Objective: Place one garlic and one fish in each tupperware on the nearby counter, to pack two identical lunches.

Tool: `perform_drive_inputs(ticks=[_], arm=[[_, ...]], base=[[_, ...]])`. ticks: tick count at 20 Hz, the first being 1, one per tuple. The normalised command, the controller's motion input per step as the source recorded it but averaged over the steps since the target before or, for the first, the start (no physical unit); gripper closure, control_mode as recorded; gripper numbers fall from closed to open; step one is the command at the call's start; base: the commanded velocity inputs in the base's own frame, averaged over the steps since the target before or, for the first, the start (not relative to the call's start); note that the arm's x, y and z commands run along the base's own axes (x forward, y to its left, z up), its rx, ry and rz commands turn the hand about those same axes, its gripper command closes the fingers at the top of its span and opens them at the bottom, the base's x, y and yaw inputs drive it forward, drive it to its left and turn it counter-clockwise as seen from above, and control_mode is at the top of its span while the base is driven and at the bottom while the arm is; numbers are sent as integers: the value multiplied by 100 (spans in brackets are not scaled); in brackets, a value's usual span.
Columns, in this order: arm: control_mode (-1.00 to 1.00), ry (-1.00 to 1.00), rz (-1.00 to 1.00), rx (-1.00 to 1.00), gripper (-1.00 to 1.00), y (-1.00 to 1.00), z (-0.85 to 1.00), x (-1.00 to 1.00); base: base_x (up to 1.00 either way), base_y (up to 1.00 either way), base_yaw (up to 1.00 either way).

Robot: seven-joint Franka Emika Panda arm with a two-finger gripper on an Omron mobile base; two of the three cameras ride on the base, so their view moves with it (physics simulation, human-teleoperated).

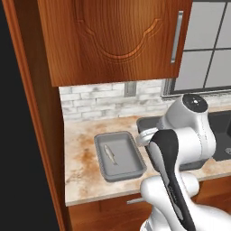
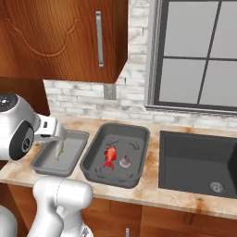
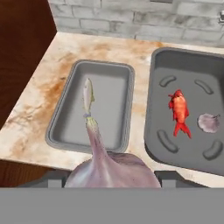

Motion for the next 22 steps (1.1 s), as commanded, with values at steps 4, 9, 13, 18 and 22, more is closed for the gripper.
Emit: perform_drive_inputs(ticks=[4,9,13,18,22], arm=[[-100,1,0,0,100,12,-50,38],[-100,2,0,0,100,3,-50,49],[-100,2,0,0,100,24,-43,39],[-100,0,0,0,100,16,-40,38],[-100,0,0,0,100,12,-38,40]], base=[[0,0,0],[0,0,0],[0,0,0],[0,0,0],[0,0,0]])
